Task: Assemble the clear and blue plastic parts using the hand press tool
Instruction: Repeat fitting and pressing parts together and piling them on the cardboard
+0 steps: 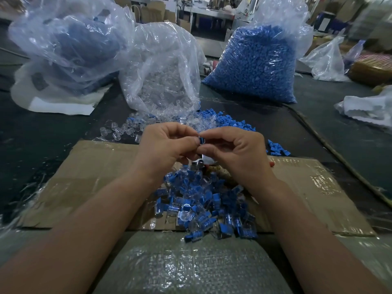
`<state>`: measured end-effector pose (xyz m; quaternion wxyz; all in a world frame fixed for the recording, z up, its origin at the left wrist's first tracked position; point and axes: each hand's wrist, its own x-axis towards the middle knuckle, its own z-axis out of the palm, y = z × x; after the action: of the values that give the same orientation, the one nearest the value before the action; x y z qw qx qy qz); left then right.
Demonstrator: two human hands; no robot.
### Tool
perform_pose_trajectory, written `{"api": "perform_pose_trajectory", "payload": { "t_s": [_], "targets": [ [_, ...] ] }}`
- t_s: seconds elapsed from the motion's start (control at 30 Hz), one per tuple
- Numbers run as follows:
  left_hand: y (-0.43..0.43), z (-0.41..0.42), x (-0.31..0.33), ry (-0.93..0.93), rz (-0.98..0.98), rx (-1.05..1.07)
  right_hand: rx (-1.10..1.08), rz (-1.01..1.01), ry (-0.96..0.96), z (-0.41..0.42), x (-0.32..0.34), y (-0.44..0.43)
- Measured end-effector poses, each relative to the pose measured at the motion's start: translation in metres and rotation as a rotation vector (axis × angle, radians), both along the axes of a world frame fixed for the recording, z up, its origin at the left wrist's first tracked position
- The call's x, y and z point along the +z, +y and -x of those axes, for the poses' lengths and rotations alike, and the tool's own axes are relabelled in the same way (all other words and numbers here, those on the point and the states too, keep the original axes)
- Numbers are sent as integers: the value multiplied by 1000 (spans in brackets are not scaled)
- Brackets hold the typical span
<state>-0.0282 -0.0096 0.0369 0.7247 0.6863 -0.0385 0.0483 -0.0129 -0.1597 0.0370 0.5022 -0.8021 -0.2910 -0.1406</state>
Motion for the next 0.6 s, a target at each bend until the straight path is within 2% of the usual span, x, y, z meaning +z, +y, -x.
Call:
{"api": "perform_pose_trajectory", "payload": {
  "t_s": [0.2,0.37,0.6],
  "targets": [
    [2,0,1,46,12,-31,10,70,-124,-4,-2,-3],
    [5,0,1,63,49,-72,4,57,-136,-3,-2,-6],
    [4,1,1,19,-47,-95,-16,106,-150,-3,0,-9]
  ]
}}
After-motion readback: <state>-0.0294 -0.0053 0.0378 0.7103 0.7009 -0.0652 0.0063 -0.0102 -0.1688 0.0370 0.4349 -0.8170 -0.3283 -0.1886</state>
